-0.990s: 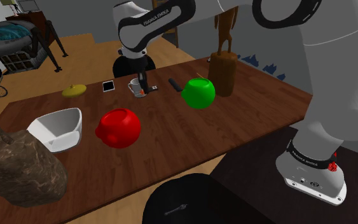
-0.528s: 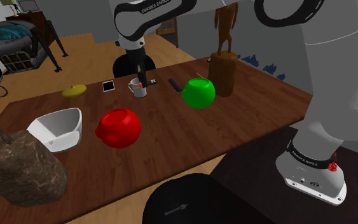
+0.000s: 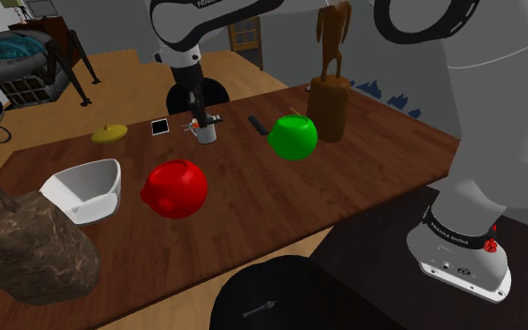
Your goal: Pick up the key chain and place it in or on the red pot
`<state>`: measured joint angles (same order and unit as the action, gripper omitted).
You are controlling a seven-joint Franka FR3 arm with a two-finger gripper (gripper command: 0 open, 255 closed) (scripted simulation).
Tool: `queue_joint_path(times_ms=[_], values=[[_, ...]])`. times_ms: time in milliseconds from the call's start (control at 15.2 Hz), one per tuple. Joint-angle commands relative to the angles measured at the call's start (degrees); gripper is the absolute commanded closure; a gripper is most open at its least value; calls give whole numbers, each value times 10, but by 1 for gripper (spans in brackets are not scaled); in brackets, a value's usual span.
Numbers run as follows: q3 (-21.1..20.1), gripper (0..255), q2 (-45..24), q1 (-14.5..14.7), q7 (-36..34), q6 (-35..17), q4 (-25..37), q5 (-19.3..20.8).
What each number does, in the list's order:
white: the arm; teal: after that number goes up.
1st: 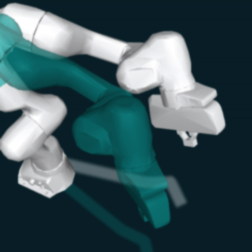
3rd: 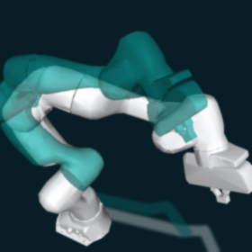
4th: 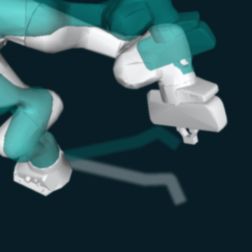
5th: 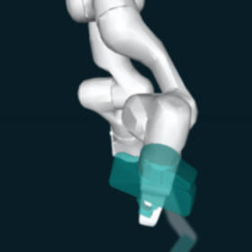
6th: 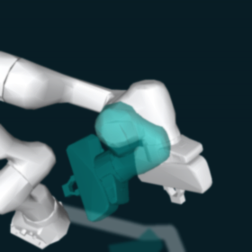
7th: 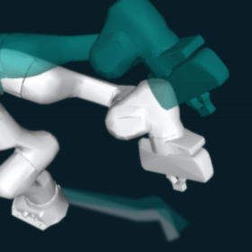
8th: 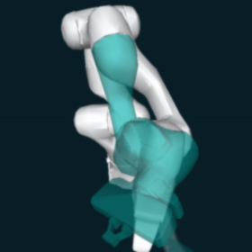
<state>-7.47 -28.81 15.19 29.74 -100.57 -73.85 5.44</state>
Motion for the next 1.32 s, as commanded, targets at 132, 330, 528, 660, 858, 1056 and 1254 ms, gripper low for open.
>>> queue_joint_path(times_ms=[132,330,528,660,858,1056,1254], values=[[-10,255,-20,36,-44,14,32,6],[-17,255,-44,66,-76,32,73,11],[-22,255,-77,97,-107,56,128,17],[-23,255,-89,107,-116,56,140,19],[-23,255,-86,104,-118,31,111,19],[-23,255,-85,103,-119,8,87,19],[-22,255,-86,102,-120,-15,65,20]])
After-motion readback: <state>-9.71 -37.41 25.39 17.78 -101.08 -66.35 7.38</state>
